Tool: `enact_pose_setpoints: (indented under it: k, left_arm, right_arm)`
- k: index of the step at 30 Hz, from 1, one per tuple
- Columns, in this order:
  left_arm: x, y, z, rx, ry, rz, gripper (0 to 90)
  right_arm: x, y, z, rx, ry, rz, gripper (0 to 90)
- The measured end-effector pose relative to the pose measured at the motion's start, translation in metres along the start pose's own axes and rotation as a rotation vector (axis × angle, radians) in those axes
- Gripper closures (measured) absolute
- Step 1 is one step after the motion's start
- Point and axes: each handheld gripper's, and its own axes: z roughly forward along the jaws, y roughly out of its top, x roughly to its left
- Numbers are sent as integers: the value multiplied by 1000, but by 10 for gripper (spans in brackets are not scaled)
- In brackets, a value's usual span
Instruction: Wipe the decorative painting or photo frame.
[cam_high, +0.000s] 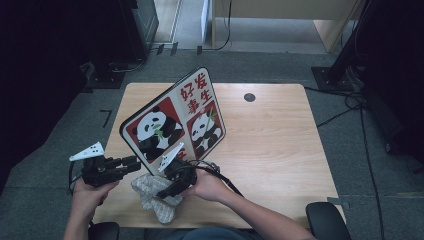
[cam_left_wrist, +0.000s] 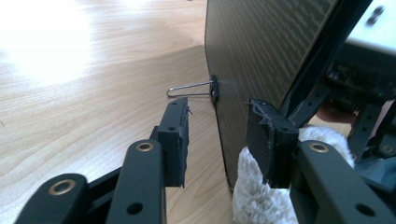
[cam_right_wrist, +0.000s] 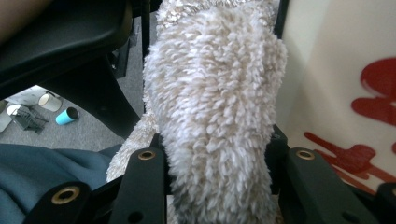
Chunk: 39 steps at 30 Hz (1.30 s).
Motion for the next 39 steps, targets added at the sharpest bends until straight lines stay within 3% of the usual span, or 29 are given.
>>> enact_pose_setpoints:
  k: [5,14,27,39]
  left_arm:
    - [-1,-4,-1,-6,16,19,517]
    - [0,-10,-5,-7,34,7,450]
    - [3,-18,-16,-37,61,-8,428]
    - [4,-19,-15,-31,64,-2,439]
  right_arm:
    - [1,5,-5,-9,-3,-14,639]
    - [2,12,-10,-11,-2,-22,640]
    - [4,25,-21,-21,-8,-40,641]
    - [8,41,-36,-35,-16,-59,641]
